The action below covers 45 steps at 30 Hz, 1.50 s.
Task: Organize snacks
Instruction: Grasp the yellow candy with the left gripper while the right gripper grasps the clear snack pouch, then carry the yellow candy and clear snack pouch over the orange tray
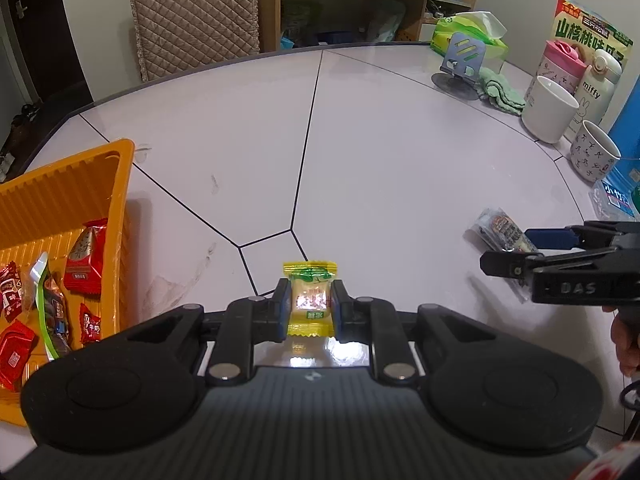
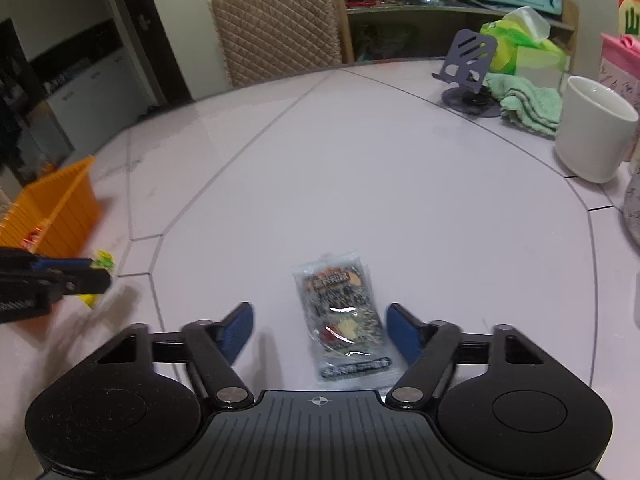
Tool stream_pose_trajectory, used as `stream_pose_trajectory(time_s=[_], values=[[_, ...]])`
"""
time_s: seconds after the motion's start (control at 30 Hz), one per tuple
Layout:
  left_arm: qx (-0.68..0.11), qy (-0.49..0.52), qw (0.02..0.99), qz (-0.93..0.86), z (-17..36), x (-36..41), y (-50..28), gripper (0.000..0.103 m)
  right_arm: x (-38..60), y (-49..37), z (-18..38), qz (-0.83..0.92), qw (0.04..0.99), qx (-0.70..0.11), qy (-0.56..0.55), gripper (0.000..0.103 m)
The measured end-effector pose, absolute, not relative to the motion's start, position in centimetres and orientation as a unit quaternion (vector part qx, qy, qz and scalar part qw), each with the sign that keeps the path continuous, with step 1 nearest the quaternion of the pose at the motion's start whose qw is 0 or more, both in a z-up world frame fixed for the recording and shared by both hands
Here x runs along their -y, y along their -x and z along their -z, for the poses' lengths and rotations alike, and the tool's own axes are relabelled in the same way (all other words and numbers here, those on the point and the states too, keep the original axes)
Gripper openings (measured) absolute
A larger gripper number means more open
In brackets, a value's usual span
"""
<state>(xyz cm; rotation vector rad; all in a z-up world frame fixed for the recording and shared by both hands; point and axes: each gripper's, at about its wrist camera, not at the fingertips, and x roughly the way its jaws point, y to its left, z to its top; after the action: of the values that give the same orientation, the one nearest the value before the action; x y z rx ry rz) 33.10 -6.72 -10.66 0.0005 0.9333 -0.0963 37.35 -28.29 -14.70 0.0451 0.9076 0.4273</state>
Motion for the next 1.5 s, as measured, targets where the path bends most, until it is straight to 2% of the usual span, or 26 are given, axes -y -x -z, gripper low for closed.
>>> stream_pose_trajectory(time_s=[0.03,0.2,0.27,0.4,0.87,1.5], values=[[-0.45,0.0,0.892,0.046,10.7,6.7,-33.1,0.018,28.2,-37.3,14.8,-0.199,0.878,-0.435,-0.017,0.057],[-0.451,0.002,0.892,0.045,10.7,6.3,-33.0,0.018,27.8,-37.0,15.0,-0.176,0.884,-0.432,-0.006,0.049],[-0.45,0.003,0.892,0.044,10.6,6.2,-33.0,0.018,27.7,-37.0,15.0,-0.166,0.887,-0.431,-0.007,0.042],[-0.448,0.003,0.893,0.042,10.5,6.1,-32.8,0.018,27.5,-37.0,14.9,-0.158,0.889,-0.431,-0.003,0.039],[-0.439,0.004,0.898,0.041,9.3,5.6,-31.3,0.018,27.6,-35.7,13.7,-0.143,0.884,-0.443,-0.056,0.038],[-0.407,0.029,0.912,0.048,5.5,3.5,-25.6,0.018,24.4,-28.1,7.9,-0.194,0.881,-0.421,-0.096,0.038]])
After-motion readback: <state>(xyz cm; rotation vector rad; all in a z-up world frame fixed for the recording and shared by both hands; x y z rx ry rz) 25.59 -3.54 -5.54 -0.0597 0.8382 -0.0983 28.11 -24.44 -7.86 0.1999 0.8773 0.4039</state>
